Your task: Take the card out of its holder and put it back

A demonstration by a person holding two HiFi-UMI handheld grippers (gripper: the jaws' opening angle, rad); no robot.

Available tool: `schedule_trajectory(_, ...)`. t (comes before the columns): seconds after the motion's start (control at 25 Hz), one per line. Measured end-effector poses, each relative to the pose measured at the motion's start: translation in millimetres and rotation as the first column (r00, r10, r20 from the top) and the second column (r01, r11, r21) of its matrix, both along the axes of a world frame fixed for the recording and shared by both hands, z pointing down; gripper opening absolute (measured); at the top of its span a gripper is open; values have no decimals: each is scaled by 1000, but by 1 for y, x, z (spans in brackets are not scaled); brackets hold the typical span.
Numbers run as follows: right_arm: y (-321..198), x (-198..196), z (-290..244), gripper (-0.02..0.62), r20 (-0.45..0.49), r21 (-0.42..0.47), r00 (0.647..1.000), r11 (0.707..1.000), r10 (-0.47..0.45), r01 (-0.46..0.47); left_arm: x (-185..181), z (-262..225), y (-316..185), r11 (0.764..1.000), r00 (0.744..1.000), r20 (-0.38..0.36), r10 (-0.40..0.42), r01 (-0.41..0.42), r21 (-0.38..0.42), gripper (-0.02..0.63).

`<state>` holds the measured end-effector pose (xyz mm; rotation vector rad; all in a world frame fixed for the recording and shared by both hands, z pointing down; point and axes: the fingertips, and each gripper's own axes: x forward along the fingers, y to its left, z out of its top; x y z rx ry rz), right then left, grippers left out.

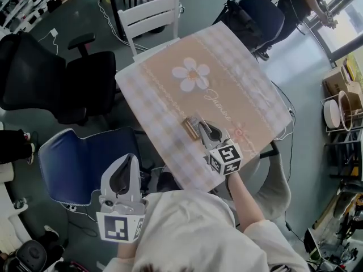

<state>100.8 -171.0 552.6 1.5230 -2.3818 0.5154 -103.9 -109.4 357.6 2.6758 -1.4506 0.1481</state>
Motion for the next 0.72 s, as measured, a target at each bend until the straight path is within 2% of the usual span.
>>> schedule_trajectory(0.72, 1, -1, 15, 19, 3, -27, 1000, 1000, -9, 9, 4, -2, -2, 1000, 1000, 4, 1, -1, -2, -1)
